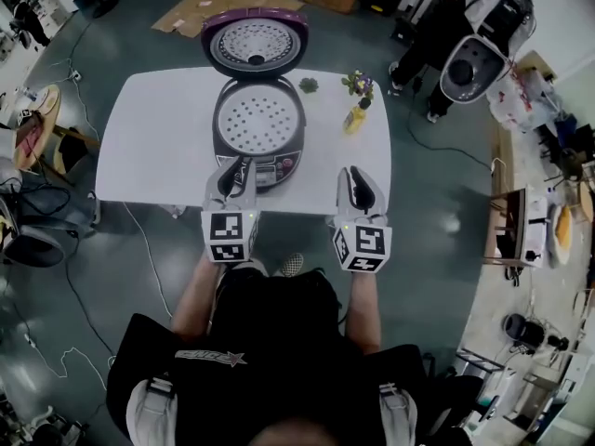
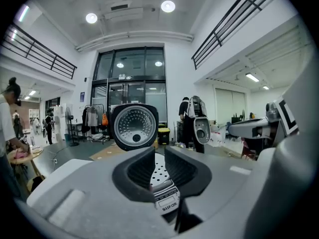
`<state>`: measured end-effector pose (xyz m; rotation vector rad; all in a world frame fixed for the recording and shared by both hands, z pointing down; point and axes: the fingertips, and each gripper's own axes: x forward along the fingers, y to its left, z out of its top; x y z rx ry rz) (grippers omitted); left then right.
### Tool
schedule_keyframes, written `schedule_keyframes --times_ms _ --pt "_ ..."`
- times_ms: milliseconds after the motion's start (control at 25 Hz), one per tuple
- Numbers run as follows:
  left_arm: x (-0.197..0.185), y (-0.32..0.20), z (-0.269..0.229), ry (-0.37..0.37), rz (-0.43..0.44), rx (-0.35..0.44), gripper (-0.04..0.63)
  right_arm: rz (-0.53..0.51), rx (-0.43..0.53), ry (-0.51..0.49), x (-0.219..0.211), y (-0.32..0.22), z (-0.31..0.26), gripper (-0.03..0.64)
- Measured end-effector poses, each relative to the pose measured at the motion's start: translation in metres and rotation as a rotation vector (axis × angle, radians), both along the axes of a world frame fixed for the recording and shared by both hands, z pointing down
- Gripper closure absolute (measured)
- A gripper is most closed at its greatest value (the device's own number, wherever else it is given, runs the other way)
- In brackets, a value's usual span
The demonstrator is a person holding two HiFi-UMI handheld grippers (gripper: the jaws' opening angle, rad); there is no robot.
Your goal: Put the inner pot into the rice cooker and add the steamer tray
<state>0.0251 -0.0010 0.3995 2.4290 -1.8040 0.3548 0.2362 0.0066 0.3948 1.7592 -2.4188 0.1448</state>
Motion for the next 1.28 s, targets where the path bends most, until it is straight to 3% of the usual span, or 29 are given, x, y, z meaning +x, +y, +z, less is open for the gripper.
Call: schedule_keyframes --times_ms 240,1280 --pt "0.010 0.016 0.004 -0.023 0.020 -0.005 0.580 0.000 -0.012 -0.022 0.000 0.018 0.005 0.554" --pt "0.007 0.024 0.008 -0.014 0.021 -0.010 0.584 -0.004 -0.006 -0.012 -0.001 0.026 0.005 0.574"
